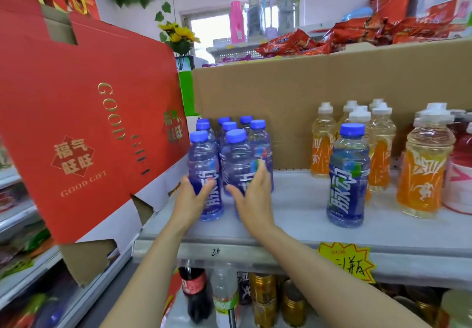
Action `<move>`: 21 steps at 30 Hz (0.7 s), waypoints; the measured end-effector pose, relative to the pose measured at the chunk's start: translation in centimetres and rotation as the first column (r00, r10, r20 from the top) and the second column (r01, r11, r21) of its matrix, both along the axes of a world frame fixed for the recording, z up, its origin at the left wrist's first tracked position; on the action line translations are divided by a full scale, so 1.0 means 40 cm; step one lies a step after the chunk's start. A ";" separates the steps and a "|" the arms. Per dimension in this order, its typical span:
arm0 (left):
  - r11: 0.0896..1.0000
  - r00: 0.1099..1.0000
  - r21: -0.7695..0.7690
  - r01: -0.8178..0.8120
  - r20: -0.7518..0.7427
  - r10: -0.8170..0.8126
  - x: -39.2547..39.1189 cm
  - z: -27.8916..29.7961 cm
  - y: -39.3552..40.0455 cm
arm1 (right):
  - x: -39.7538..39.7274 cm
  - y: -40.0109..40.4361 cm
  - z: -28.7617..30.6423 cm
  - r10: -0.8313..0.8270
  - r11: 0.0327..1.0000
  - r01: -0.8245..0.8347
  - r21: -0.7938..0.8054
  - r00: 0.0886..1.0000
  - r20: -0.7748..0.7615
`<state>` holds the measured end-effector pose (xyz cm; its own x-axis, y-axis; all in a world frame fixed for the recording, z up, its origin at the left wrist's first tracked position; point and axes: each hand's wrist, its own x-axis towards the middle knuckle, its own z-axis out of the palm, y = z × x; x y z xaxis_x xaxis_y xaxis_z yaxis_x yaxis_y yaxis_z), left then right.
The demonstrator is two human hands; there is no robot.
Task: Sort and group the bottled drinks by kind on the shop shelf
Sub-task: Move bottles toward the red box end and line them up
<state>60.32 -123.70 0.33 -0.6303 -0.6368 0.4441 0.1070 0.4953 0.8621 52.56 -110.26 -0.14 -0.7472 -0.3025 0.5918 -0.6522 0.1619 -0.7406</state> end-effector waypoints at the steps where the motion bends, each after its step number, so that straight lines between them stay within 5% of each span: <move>1: 1.000 1.000 -0.004 0.012 0.002 -0.012 -0.008 -0.001 0.024 | -0.020 0.030 -0.002 -0.074 0.997 0.074 -0.012 0.997 -0.011; 5: 0.989 0.994 -0.096 0.110 0.026 -0.108 -0.067 -0.002 0.116 | -0.089 0.133 0.013 -0.281 0.960 0.281 0.004 0.958 0.055; 12: 0.976 0.984 -0.123 0.178 0.017 -0.178 -0.145 -0.012 0.226 | -0.083 0.197 0.022 -0.222 0.975 0.221 0.013 0.972 0.076; 17: 0.980 0.983 -0.086 0.182 0.032 -0.180 -0.144 -0.022 0.231 | -0.033 0.217 0.058 -0.181 0.983 0.172 -0.058 0.904 -0.387; 21: 0.979 0.982 -0.072 0.189 0.022 -0.188 -0.098 -0.011 0.195 | -0.053 0.173 0.134 -0.074 0.992 0.115 0.047 0.852 -0.519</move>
